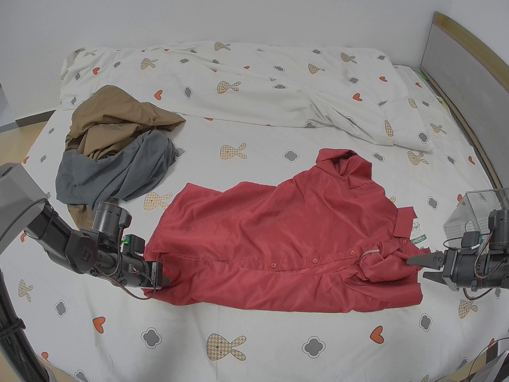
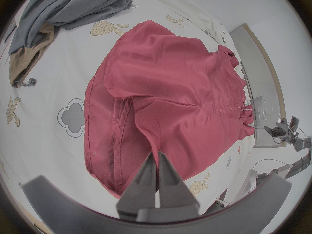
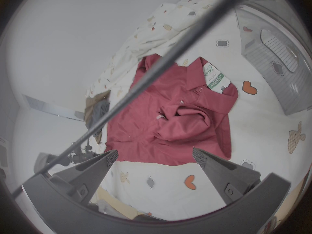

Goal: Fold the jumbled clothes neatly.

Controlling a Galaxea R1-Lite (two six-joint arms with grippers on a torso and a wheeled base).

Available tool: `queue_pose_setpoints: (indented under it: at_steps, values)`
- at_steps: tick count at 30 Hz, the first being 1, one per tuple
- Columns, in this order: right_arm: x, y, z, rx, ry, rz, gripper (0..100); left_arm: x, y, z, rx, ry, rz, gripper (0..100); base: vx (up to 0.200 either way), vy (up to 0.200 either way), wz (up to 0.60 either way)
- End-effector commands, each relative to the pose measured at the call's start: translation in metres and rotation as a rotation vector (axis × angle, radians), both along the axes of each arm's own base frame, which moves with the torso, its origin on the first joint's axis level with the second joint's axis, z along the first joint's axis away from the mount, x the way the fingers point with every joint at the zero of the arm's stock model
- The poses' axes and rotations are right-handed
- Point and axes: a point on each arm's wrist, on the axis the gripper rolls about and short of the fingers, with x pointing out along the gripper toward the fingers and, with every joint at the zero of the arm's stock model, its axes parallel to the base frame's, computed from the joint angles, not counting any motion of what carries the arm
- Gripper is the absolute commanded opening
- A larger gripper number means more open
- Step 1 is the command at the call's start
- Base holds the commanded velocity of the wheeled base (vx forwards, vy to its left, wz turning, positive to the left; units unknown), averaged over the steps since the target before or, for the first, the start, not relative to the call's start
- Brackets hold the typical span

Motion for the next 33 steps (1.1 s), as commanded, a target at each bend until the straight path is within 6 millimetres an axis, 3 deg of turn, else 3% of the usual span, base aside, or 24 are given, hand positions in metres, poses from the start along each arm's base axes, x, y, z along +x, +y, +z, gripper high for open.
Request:
queue_pose_setpoints:
  at_steps: [1,9,23,24,33]
  values:
    - [0.016,-0.017,-0.046,-0.086,0.143,0.023,100,-0.001,0.0,0.0,0.0,0.002,0.001,0,0.0,0.0,0.0]
    - [0.028,-0.038,-0.063,-0.152,0.106,0.011,100,-0.001,0.0,0.0,-0.001,0.002,-0.001,0,0.0,0.0,0.0]
    - [0.034,-0.027,-0.072,-0.143,0.127,0.067,100,-0.002,0.0,-0.002,0.016,-0.005,-0.026,0,0.0,0.0,0.0]
    - [0.035,-0.026,-0.072,-0.144,0.124,0.071,0,-0.002,0.001,-0.002,0.016,-0.003,-0.026,0,0.0,0.0,0.0]
    - [0.051,-0.034,-0.061,-0.154,0.06,0.042,0,-0.001,0.001,-0.002,0.015,-0.002,-0.023,0,0.0,0.0,0.0]
